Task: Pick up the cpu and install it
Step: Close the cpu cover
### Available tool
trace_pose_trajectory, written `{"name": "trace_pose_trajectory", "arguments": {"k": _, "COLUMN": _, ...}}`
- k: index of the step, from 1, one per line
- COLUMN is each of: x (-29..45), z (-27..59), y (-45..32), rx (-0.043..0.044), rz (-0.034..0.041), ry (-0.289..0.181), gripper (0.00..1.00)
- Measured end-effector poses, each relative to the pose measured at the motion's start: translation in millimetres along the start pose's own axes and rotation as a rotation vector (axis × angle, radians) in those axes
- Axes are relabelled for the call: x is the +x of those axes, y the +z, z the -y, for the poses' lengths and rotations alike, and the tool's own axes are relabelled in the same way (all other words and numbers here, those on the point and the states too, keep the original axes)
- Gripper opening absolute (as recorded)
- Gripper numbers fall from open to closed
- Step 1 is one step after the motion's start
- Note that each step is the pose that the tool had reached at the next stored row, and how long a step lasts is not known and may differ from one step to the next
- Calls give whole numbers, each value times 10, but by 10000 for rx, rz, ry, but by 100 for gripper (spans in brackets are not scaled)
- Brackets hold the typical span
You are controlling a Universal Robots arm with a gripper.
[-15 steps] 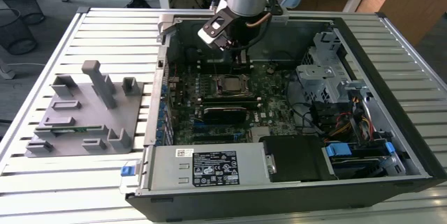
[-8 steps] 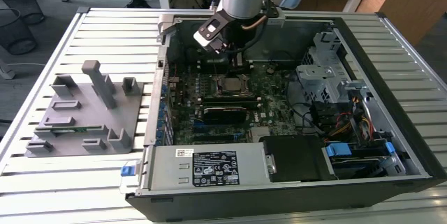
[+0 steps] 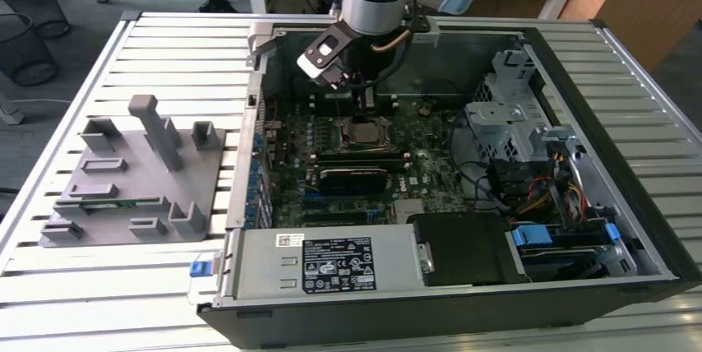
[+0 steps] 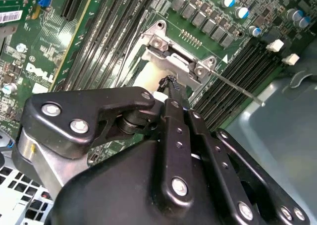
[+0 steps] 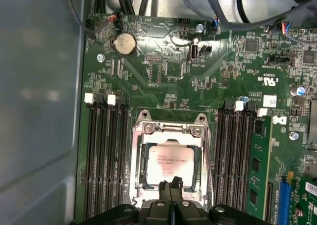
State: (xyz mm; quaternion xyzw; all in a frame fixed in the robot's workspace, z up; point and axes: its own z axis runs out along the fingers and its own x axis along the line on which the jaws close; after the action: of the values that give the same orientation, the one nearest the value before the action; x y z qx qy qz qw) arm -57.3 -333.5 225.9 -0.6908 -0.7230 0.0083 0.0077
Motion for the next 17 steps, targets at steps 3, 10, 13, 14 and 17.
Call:
{"name": "trace_pose_trajectory", "arguments": {"k": 3, "x": 1, "z": 25, "y": 28, "rx": 0, "rz": -1, "ry": -1, "gripper": 12}}
{"name": "trace_pose_trajectory", "arguments": {"k": 10, "x": 3, "z": 73, "y": 88, "rx": -1, "rz": -2, "ry": -2, "gripper": 12}}
{"name": "trace_pose_trajectory", "arguments": {"k": 13, "x": 4, "z": 91, "y": 112, "rx": 0, "rz": 0, "ry": -2, "gripper": 12}}
{"name": "trace_pose_trajectory", "arguments": {"k": 14, "x": 5, "z": 95, "y": 120, "rx": 0, "rz": 0, "ry": -2, "gripper": 12}}
{"name": "trace_pose_trajectory", "arguments": {"k": 17, "x": 5, "z": 106, "y": 148, "rx": -1, "rz": -1, "ry": -1, "gripper": 12}}
